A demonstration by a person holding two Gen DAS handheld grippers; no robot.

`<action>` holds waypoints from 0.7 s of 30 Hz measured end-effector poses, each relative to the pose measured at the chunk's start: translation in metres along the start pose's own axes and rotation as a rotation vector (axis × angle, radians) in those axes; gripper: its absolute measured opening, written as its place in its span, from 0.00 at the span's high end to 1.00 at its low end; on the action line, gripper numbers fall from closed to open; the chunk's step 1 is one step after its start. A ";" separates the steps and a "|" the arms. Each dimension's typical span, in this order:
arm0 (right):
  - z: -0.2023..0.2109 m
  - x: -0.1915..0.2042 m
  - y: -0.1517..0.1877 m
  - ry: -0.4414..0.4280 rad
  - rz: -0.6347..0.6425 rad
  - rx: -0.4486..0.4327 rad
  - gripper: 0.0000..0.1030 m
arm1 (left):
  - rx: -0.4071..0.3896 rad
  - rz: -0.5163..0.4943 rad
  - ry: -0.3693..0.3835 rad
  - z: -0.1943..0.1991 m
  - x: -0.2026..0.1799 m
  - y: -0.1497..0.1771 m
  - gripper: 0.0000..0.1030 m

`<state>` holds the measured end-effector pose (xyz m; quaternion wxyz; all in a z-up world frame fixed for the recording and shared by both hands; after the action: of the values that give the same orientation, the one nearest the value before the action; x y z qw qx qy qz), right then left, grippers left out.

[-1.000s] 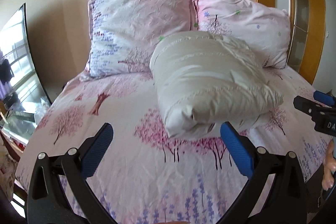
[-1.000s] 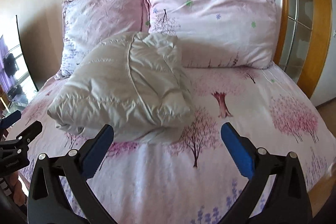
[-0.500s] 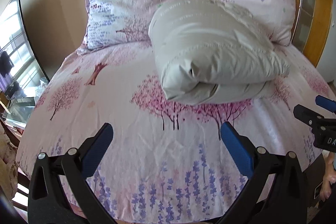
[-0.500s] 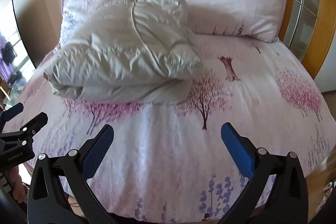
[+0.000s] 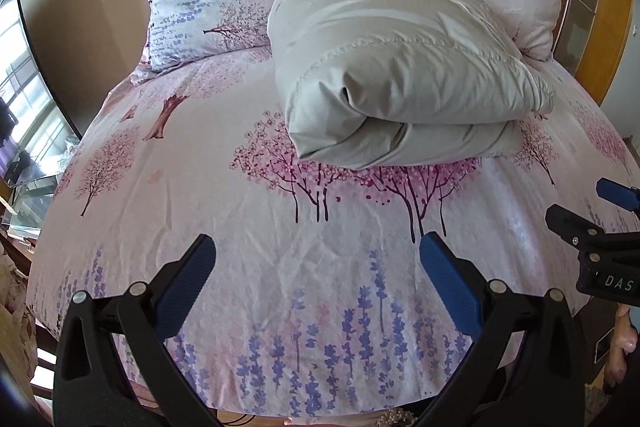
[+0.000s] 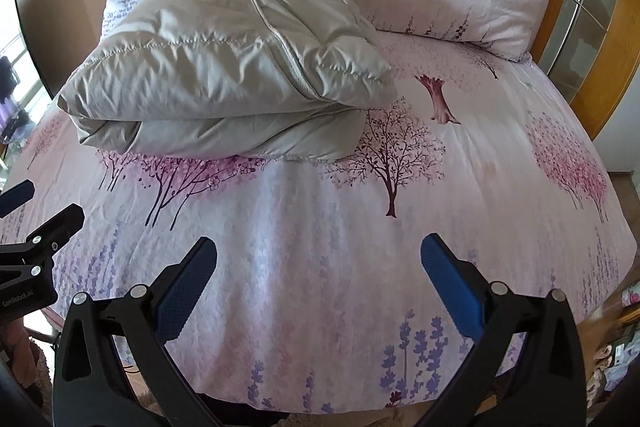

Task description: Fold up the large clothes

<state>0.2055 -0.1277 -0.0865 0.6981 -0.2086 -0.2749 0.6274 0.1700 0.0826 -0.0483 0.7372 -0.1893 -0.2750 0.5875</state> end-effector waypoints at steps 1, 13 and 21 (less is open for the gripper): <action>0.000 0.000 0.001 0.001 0.001 0.004 0.01 | 0.005 0.000 0.004 -0.001 0.000 0.001 0.02; -0.006 -0.002 0.003 0.030 0.016 0.023 0.01 | 0.055 0.001 -0.001 -0.009 0.001 0.009 0.02; -0.007 -0.003 0.003 0.030 0.015 0.025 0.01 | 0.062 0.000 0.009 -0.012 0.001 0.009 0.02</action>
<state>0.2077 -0.1298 -0.0941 0.7000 -0.2111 -0.2551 0.6327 0.1708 0.0864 -0.0633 0.7439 -0.1692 -0.2532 0.5949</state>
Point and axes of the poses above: each gripper's, at about its wrist camera, not at the fingertips, and z roughly against the way its jaws point, x to its left, y to its underside, the point moved 6 cm from there along -z, roughly the way its jaws point, and after that the axes turned 13 degrees about -z, right-handed, at the moved point
